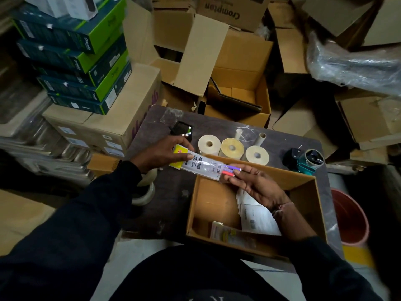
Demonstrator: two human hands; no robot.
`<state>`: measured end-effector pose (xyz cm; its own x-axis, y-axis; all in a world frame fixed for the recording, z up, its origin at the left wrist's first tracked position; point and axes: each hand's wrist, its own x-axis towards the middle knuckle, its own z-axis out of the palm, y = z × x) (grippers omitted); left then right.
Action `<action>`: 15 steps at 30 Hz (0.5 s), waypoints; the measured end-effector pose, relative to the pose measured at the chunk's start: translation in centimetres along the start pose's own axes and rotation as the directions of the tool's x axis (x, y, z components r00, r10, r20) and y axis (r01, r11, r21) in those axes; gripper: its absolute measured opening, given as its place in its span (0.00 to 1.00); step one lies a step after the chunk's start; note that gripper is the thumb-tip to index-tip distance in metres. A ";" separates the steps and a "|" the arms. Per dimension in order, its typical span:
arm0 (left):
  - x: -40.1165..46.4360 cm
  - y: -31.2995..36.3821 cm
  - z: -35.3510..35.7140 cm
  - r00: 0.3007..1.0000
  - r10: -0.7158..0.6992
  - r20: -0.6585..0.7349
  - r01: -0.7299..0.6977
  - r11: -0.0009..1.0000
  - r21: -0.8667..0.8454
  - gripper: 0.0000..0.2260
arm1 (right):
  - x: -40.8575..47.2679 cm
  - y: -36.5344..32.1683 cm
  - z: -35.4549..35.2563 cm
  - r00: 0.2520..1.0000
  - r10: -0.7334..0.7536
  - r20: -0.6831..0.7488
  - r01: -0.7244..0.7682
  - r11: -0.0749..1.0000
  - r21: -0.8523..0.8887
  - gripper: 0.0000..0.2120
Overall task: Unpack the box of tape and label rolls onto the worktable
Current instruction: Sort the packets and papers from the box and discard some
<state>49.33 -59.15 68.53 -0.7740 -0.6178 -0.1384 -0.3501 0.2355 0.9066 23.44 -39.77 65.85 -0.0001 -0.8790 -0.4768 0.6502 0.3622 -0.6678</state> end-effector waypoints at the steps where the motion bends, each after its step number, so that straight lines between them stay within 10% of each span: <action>1: -0.1 -0.1 -0.1 1.000 -0.001 0.000 0.001 1.000 0.003 0.09 | 0.0 -0.3 0.3 1.000 -0.019 -0.017 0.018 0.999 -0.036 0.17; 15: -4.1 -6.0 -2.7 0.930 -0.233 -0.283 0.145 0.942 -0.302 0.09 | 0.3 -8.7 5.3 0.930 -0.329 -0.163 0.161 0.765 -0.624 0.11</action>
<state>55.96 -60.04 64.76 -0.4892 -0.8420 -0.2276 -0.2828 -0.0937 0.9546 21.76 -44.83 74.56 -0.3378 -0.8862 -0.3169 0.0236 0.3286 -0.9442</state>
